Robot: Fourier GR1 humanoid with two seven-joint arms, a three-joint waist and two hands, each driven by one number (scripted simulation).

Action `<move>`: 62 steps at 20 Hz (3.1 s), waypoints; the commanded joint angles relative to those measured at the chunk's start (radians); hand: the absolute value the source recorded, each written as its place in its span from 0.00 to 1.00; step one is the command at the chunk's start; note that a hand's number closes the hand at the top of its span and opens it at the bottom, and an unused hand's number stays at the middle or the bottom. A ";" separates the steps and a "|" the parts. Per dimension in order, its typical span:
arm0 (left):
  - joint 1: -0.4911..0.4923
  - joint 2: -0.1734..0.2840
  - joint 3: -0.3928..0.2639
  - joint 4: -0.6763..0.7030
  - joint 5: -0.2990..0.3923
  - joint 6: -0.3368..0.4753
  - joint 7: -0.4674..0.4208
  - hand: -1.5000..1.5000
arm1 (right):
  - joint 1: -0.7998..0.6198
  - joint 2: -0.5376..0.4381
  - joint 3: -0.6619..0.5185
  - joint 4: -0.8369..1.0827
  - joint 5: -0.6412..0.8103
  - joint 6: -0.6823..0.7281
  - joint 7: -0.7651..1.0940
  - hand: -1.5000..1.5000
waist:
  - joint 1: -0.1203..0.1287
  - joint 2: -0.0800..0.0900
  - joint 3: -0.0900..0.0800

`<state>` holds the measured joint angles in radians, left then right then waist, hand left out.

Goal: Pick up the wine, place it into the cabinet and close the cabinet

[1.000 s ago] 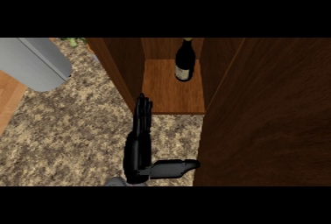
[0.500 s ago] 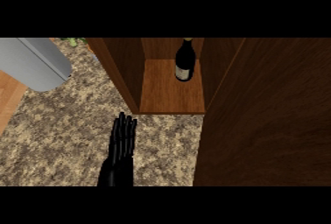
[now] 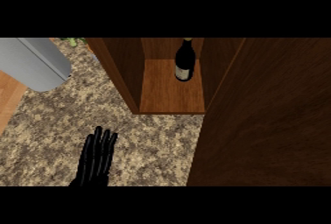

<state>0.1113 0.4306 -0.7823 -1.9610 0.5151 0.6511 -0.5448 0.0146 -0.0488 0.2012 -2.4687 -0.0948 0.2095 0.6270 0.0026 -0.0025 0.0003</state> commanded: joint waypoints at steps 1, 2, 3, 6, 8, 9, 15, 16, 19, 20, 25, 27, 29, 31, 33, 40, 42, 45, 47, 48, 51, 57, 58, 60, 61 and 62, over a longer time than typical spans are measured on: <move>0.096 0.122 0.036 -0.154 0.000 -0.029 0.024 0.00 | 0.016 -0.014 0.017 -0.110 -0.083 0.009 0.079 1.00 | 0.003 -0.001 0.000; 0.137 0.080 0.051 -0.013 0.035 -0.135 -0.102 0.00 | 0.015 0.000 0.045 -0.118 -0.076 -0.008 0.107 1.00 | 0.001 0.000 -0.001; 0.135 0.156 0.116 -0.100 0.092 -0.149 -0.033 0.00 | 0.024 -0.003 0.039 -0.092 -0.143 0.013 0.101 1.00 | 0.005 0.000 -0.001; 0.095 0.144 0.182 -0.096 0.102 -0.141 -0.018 0.00 | 0.051 0.034 0.111 -0.132 -0.162 -0.026 0.199 1.00 | -0.001 0.000 -0.001; 0.127 0.173 0.220 -0.103 0.123 -0.156 -0.010 0.00 | 0.083 0.048 0.193 -0.119 -0.111 -0.044 0.189 1.00 | -0.002 -0.001 -0.001; 0.126 0.150 0.222 -0.084 0.119 -0.161 -0.019 0.00 | 0.101 0.042 0.130 -0.084 -0.165 -0.001 0.118 1.00 | -0.002 0.001 0.000; 0.249 0.204 0.307 -0.140 0.161 -0.231 -0.074 0.00 | 0.159 0.014 0.360 -0.156 -0.098 0.042 0.148 1.00 | 0.002 -0.005 0.000; 0.255 0.245 0.402 -0.133 0.235 -0.295 -0.068 0.00 | 0.132 0.030 0.420 -0.132 -0.015 0.031 0.142 1.00 | 0.004 -0.005 -0.002; 0.296 0.259 0.453 -0.147 0.264 -0.339 -0.056 0.00 | 0.137 0.028 0.479 -0.092 -0.011 0.042 0.104 1.00 | 0.004 -0.003 -0.001; 0.275 0.281 0.527 -0.107 0.318 -0.378 -0.046 0.00 | 0.125 0.049 0.540 -0.169 0.024 -0.021 0.196 1.00 | -0.001 -0.005 -0.002; 0.268 0.325 0.622 -0.091 0.369 -0.425 0.014 0.00 | 0.066 0.049 0.698 -0.120 0.131 -0.124 0.178 1.00 | -0.006 -0.006 -0.002; 0.270 0.325 0.625 -0.068 0.351 -0.467 -0.005 0.00 | 0.003 0.049 0.732 -0.012 0.141 -0.179 0.122 1.00 | 0.000 -0.004 -0.003; 0.348 0.339 0.645 -0.137 0.359 -0.474 -0.007 0.00 | -0.010 0.048 0.755 -0.014 0.168 -0.258 0.128 1.00 | 0.013 -0.007 -0.003; 0.317 0.341 0.668 -0.096 0.368 -0.477 0.002 0.00 | -0.047 0.046 0.781 0.029 0.183 -0.288 0.097 1.00 | 0.011 -0.008 -0.004; 0.339 0.349 0.694 -0.075 0.395 -0.534 0.005 0.00 | -0.064 0.045 0.775 0.034 0.194 -0.315 0.082 1.00 | 0.013 -0.007 -0.004; 0.256 0.347 0.683 -0.076 0.406 -0.511 0.083 0.00 | -0.173 0.044 0.828 0.126 0.278 -0.410 0.023 1.00 | -0.003 -0.007 -0.004; 0.296 0.360 0.721 -0.112 0.443 -0.543 0.094 0.00 | -0.275 0.045 0.807 0.147 0.310 -0.513 0.075 1.00 | 0.016 -0.007 -0.004; 0.252 0.314 0.704 -0.053 0.425 -0.567 0.070 0.00 | -0.367 0.043 0.777 0.193 0.280 -0.566 0.094 1.00 | 0.015 0.000 -0.004; 0.239 0.310 0.696 -0.048 0.426 -0.564 0.081 0.00 | -0.432 0.042 0.765 0.251 0.270 -0.609 0.090 1.00 | 0.021 0.001 -0.005; 0.238 0.321 0.708 -0.078 0.450 -0.560 0.105 0.00 | -0.453 0.041 0.777 0.254 0.271 -0.623 0.093 1.00 | 0.026 0.000 -0.005; 0.193 0.309 0.698 -0.060 0.432 -0.537 0.118 0.00 | -0.540 0.040 0.701 0.274 0.166 -0.652 0.128 1.00 | 0.031 0.006 -0.004; 0.173 0.294 0.670 -0.091 0.414 -0.509 0.153 0.00 | -0.777 0.042 0.552 0.441 0.012 -0.710 0.101 1.00 | 0.048 0.009 -0.003; 0.182 0.283 0.677 -0.066 0.425 -0.526 0.142 0.00 | -0.858 0.044 0.508 0.460 -0.022 -0.712 0.139 1.00 | 0.054 0.008 -0.004; 0.158 0.254 0.652 -0.032 0.378 -0.502 0.129 0.00 | -0.946 0.046 0.497 0.577 -0.059 -0.763 0.077 1.00 | 0.040 0.008 -0.003; 0.158 0.269 0.667 -0.024 0.396 -0.537 0.135 0.00 | -1.030 0.046 0.484 0.613 -0.063 -0.792 0.100 1.00 | 0.046 0.006 -0.004; 0.150 0.278 0.693 -0.033 0.429 -0.538 0.158 0.00 | -1.053 0.047 0.449 0.693 -0.100 -0.775 0.051 1.00 | 0.052 0.009 -0.003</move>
<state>0.2824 0.7094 -0.1074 -2.0056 0.9267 0.1203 -0.4094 -0.8575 -0.0318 0.7248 -1.9627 -0.1172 -0.5305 0.7219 0.0490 0.0048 -0.0032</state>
